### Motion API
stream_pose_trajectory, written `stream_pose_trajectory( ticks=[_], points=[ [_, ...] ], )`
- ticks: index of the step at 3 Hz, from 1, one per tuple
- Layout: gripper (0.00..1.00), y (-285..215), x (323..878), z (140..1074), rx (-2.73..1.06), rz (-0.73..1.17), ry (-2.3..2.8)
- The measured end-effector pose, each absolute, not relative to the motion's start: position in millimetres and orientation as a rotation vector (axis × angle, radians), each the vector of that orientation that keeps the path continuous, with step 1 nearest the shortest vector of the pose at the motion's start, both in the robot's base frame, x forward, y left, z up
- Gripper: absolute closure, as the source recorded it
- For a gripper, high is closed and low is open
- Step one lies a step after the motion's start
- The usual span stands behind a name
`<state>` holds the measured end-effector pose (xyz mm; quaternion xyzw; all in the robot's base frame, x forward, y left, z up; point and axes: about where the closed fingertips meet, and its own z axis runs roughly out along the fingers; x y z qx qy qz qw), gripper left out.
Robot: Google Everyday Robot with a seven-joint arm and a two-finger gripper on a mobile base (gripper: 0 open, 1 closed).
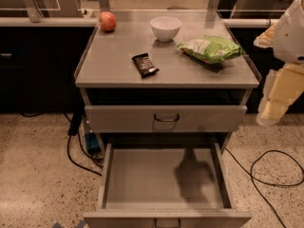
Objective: Place rxbar chocolate into middle drawer
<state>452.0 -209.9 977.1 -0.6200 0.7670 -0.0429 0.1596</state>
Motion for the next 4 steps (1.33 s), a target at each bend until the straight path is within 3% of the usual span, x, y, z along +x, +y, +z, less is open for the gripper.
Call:
stream_pose_trajectory(
  ticks=[2,3,4],
  points=[
    [0.00,-189.3,511.3,978.1,-1.990,-0.084,2.041],
    [0.00,-161.8,572.2,882.5,-2.028,-0.066,2.113],
    [0.00,-66.7,611.0,757.5,-2.163,-0.025,2.096]
  ],
)
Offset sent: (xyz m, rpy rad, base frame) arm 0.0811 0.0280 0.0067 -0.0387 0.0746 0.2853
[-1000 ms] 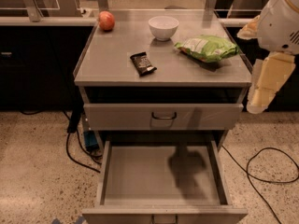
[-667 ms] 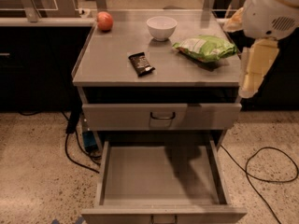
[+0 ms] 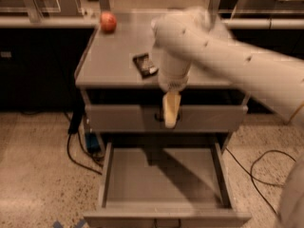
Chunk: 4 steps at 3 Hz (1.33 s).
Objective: Place rxbar chocolate into middle drawer
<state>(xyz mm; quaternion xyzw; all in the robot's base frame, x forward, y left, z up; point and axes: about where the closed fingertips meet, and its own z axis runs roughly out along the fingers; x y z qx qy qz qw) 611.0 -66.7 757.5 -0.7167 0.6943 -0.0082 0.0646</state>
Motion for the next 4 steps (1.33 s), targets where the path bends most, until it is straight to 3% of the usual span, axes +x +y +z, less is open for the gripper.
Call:
stream_pose_trajectory(
  ticks=[2,4],
  points=[
    [0.00,-66.4,614.9,771.7,-2.164,-0.025,2.096],
    [0.00,-35.4,644.5,899.2,-2.209,-0.087,1.921]
  ],
)
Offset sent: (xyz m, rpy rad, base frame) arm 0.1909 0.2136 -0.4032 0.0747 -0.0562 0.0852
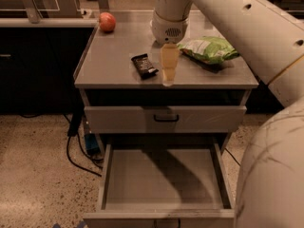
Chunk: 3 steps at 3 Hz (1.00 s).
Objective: Place rxbar chocolate into middle drawer
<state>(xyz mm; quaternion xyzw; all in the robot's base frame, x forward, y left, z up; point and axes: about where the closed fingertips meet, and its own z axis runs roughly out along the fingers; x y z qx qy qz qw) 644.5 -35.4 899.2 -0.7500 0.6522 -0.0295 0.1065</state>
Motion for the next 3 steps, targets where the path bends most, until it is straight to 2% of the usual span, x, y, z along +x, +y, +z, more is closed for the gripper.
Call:
stream_pose_trajectory(
  ticks=[1,3],
  points=[
    [0.00,-31.6,650.4,898.7,-2.197,-0.094,1.905],
    [0.00,-10.3,700.9,879.4,-2.290,-0.061,1.817]
  ],
)
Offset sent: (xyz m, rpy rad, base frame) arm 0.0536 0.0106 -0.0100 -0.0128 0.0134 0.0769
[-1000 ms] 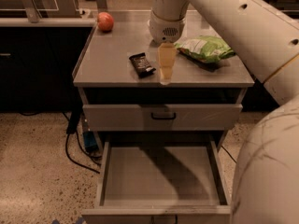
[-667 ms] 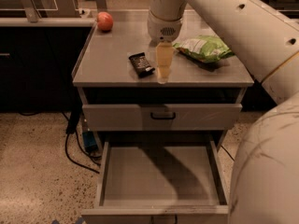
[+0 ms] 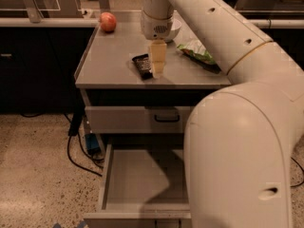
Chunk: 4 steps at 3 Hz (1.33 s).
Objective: Place rxbar chocolate into middle drawer
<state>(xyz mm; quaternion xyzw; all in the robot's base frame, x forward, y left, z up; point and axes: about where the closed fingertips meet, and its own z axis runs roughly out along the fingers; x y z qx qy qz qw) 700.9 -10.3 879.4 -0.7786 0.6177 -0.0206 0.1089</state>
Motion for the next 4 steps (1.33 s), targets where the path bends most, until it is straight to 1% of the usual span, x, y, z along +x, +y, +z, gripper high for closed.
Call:
stream_pose_trajectory(
  ticks=[1,3,4],
  points=[
    [0.00,-7.5,714.5,888.5,-2.240,-0.084,1.794],
    [0.00,1.8,726.7,876.1,-2.224,-0.080,1.749],
    [0.00,14.3,742.5,849.9,-2.263,-0.012,1.710]
  ],
)
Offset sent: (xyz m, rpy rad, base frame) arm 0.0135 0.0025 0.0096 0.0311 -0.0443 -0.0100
